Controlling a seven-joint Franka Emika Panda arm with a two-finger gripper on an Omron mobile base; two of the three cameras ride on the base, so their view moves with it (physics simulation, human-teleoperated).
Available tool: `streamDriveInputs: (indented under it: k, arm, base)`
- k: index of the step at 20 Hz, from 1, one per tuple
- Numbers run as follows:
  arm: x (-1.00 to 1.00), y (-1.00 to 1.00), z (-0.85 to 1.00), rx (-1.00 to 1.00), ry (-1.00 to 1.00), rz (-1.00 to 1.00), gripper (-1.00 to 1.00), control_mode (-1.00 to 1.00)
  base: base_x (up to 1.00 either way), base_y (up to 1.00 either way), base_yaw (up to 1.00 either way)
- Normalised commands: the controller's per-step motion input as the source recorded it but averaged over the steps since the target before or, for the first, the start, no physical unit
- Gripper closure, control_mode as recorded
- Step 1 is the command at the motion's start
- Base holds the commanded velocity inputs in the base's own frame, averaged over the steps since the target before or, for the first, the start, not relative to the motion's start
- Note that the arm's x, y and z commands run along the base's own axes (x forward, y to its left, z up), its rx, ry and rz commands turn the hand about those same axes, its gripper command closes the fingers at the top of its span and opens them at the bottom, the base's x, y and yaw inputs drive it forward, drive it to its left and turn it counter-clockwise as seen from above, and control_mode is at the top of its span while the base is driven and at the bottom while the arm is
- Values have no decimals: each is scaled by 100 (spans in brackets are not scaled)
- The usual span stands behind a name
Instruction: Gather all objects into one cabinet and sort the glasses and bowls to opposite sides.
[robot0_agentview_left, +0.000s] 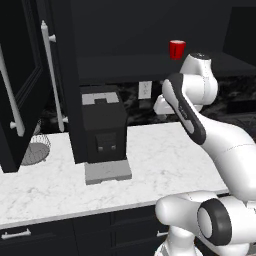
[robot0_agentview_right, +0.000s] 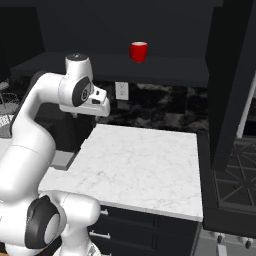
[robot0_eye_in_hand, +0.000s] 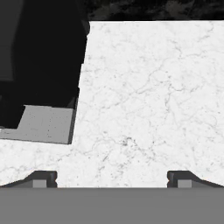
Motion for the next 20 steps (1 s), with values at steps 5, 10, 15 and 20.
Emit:
streamDriveInputs:
  k: [5, 10, 15, 20]
  arm:
    - [-1, -3, 21, 6, -25, 0, -100, -100]
    - [0, 0, 54, 0, -49, -18, -100, -100]
    - [0, 0, 61, 0, -30, -23, -100, -100]
    - [12, -2, 74, 0, -32, -24, -100, -100]
  base:
    - [0, 0, 0]
    - [0, 0, 0]
    - [0, 0, 0]
    - [0, 0, 0]
